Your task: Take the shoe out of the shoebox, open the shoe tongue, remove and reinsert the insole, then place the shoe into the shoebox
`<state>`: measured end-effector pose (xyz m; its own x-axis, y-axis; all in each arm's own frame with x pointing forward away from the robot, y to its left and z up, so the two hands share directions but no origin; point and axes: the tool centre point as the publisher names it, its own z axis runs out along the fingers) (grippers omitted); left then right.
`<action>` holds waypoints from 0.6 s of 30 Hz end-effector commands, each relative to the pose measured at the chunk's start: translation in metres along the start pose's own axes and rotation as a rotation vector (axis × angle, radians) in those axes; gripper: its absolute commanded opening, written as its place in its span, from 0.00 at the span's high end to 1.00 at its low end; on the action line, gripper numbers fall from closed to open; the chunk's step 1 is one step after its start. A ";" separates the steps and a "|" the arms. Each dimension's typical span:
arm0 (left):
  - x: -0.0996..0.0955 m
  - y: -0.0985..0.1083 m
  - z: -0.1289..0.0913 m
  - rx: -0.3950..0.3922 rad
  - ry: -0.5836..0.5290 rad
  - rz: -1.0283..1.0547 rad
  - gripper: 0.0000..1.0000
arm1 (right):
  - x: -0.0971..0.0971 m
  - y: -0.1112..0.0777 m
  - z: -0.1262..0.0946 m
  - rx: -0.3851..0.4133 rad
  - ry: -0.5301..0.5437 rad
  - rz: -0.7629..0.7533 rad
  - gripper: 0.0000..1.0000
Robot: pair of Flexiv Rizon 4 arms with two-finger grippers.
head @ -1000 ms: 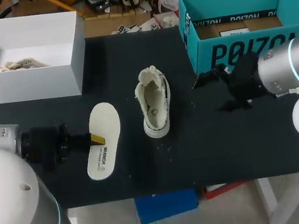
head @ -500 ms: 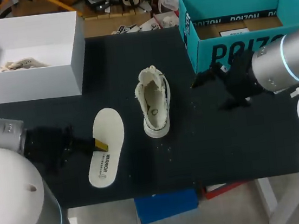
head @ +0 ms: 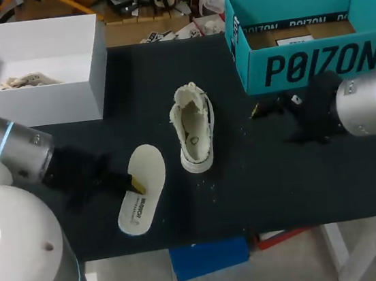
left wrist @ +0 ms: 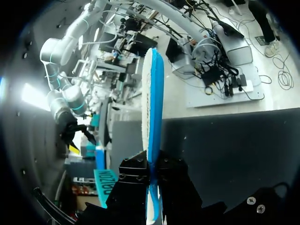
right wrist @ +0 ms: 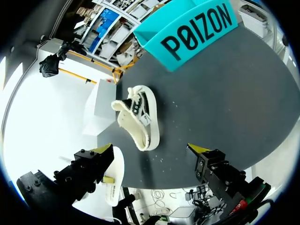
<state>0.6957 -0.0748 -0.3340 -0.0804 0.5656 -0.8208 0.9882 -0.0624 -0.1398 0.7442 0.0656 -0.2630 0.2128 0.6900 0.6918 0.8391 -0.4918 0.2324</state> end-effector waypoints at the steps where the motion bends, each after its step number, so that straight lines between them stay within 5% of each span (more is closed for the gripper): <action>1: -0.010 0.011 0.008 0.014 0.069 0.022 1.00 | -0.001 0.002 -0.008 0.011 0.002 -0.001 0.00; 18: -0.032 0.052 0.039 0.128 0.167 0.052 1.00 | -0.001 0.002 -0.008 0.011 0.002 -0.001 0.00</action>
<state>0.7279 -0.1146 -0.3284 -0.0036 0.6687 -0.7435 0.9748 -0.1636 -0.1519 0.7429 0.0624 -0.2594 0.2132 0.6909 0.6908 0.8417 -0.4889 0.2292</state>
